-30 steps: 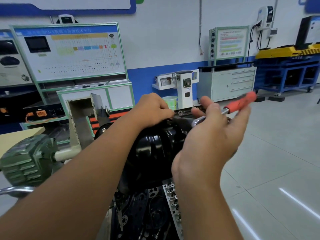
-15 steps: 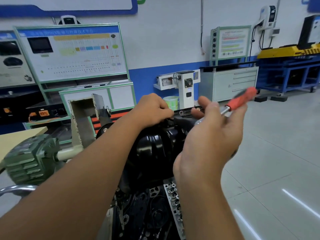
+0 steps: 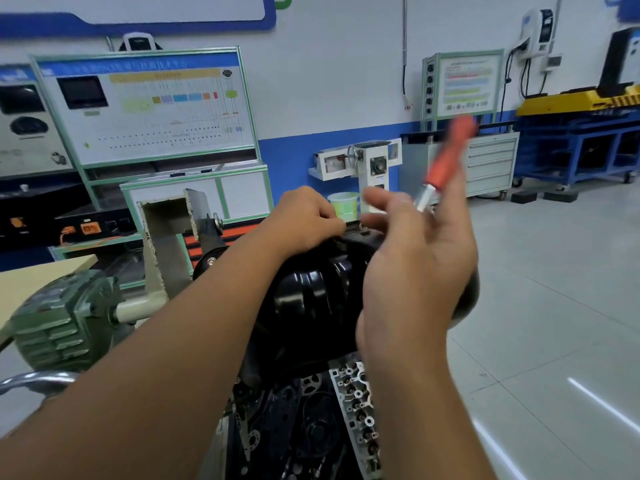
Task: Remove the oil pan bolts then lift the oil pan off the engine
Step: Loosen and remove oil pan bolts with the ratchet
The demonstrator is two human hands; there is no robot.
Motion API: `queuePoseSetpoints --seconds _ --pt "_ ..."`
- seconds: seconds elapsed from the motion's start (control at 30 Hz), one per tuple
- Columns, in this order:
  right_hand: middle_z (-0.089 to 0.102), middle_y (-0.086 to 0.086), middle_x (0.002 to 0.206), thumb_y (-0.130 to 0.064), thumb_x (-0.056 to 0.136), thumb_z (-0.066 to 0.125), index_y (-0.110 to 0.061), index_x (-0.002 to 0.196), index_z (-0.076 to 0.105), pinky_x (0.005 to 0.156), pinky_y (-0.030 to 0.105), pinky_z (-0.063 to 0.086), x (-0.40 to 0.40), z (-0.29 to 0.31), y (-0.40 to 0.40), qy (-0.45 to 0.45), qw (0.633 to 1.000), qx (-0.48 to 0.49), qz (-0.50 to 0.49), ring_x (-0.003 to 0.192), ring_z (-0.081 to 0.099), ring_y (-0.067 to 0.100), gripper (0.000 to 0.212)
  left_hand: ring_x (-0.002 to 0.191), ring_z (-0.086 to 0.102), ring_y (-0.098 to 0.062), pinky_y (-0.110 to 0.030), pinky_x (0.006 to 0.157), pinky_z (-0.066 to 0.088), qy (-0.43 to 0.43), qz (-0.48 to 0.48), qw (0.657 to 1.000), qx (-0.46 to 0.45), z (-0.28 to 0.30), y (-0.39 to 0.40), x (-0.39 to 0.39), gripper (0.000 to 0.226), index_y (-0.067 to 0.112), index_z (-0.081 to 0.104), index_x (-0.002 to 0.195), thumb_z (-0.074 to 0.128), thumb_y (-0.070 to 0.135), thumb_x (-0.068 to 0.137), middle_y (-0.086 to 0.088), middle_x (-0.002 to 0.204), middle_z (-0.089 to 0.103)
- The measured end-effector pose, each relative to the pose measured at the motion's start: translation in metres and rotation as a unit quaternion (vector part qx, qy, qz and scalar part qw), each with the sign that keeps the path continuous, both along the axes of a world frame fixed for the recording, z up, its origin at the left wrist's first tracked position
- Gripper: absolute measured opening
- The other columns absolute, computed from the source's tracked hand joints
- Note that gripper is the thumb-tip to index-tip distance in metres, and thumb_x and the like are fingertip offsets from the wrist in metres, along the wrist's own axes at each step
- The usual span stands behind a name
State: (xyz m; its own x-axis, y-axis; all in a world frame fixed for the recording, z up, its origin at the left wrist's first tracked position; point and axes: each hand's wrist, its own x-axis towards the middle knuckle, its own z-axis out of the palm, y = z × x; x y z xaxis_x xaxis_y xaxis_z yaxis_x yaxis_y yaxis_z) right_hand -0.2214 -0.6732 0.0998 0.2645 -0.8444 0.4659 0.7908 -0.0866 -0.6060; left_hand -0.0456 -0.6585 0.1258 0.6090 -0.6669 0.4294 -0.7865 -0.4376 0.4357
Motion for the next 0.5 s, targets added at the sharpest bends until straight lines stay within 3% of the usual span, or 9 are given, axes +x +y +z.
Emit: queuePoseSetpoints --seconds 0.07,0.13,0.17,0.23,0.3,0.33,0.37,0.43,0.5 --pt "0.071 0.026 0.089 -0.004 0.089 0.065 -0.035 0.144 0.059 0.081 0.042 0.061 -0.005 0.004 -0.011 0.069 0.975 -0.178 0.116 0.075 0.066 0.029 0.063 0.070 0.052 -0.017 -0.030 0.066 0.046 0.035 0.006 0.999 0.005 0.001 0.001 0.003 0.020 0.005 0.067 0.071 0.069 0.013 0.090 -0.002 0.065 0.055" --pt "0.073 0.020 0.086 -0.001 0.082 0.071 -0.036 0.131 0.070 0.092 0.050 0.059 -0.008 0.004 -0.015 0.096 0.932 -0.279 0.209 0.079 0.067 0.034 0.060 0.082 0.058 -0.022 -0.034 0.072 0.046 0.050 -0.003 0.996 0.067 0.004 0.003 0.001 0.018 -0.007 0.068 0.097 0.072 0.008 0.087 -0.016 0.086 0.061" --pt "0.072 0.012 0.079 0.001 0.080 0.072 -0.040 0.128 0.070 0.090 0.046 0.059 -0.007 0.003 -0.015 0.090 0.932 -0.280 0.214 0.077 0.064 0.031 0.062 0.084 0.061 -0.026 -0.035 0.072 0.046 0.053 -0.012 0.993 0.100 0.005 0.004 -0.001 0.023 -0.006 0.068 0.097 0.073 0.012 0.084 -0.021 0.091 0.063" --pt "0.066 0.004 0.070 -0.001 0.085 0.070 -0.046 0.128 0.067 0.079 0.030 0.056 -0.002 0.001 -0.008 0.054 0.962 -0.208 0.171 0.071 0.057 0.022 0.062 0.083 0.064 -0.031 -0.040 0.074 0.048 0.022 -0.042 0.995 0.087 0.008 0.008 -0.011 0.035 0.001 0.067 0.081 0.066 0.035 0.070 -0.026 0.088 0.065" --pt "0.064 0.008 0.068 -0.005 0.091 0.064 -0.043 0.135 0.062 0.077 0.034 0.058 0.003 0.002 0.003 0.008 0.991 -0.088 0.103 0.068 0.057 0.018 0.057 0.075 0.060 -0.025 -0.041 0.070 0.047 0.023 -0.066 0.997 0.009 0.009 0.013 -0.021 0.056 -0.001 0.070 0.076 0.059 0.052 0.060 -0.028 0.080 0.064" --pt "0.066 0.008 0.071 -0.008 0.094 0.062 -0.041 0.140 0.059 0.079 0.039 0.059 0.005 0.002 0.007 -0.019 0.997 -0.027 0.066 0.069 0.059 0.018 0.057 0.070 0.056 -0.020 -0.039 0.066 0.043 0.031 -0.067 0.997 -0.014 0.008 0.013 -0.021 0.055 0.002 0.073 0.076 0.064 0.055 0.064 -0.026 0.077 0.063" --pt "0.070 0.008 0.075 -0.009 0.096 0.060 -0.040 0.145 0.054 0.079 0.041 0.060 0.007 0.003 0.011 -0.048 0.998 0.025 0.032 0.069 0.062 0.018 0.058 0.066 0.051 -0.015 -0.038 0.064 0.041 0.043 -0.066 0.997 -0.016 0.007 0.012 -0.021 0.045 0.004 0.074 0.074 0.070 0.049 0.073 -0.021 0.072 0.061" --pt "0.074 0.009 0.081 -0.008 0.102 0.055 -0.035 0.153 0.044 0.071 0.032 0.059 0.008 0.002 0.015 -0.107 0.989 0.096 -0.022 0.066 0.064 0.014 0.059 0.061 0.048 -0.011 -0.031 0.060 0.040 0.043 -0.047 0.998 -0.002 0.004 0.010 -0.015 0.027 0.007 0.073 0.064 0.077 0.026 0.084 -0.011 0.064 0.060" --pt "0.075 0.009 0.084 -0.006 0.103 0.052 -0.030 0.158 0.036 0.068 0.024 0.056 0.008 0.002 0.018 -0.123 0.985 0.117 -0.040 0.064 0.062 0.013 0.062 0.058 0.049 -0.007 -0.028 0.059 0.040 0.033 -0.036 0.999 0.005 0.004 0.009 -0.013 0.028 0.012 0.072 0.059 0.077 0.022 0.084 -0.003 0.061 0.063"
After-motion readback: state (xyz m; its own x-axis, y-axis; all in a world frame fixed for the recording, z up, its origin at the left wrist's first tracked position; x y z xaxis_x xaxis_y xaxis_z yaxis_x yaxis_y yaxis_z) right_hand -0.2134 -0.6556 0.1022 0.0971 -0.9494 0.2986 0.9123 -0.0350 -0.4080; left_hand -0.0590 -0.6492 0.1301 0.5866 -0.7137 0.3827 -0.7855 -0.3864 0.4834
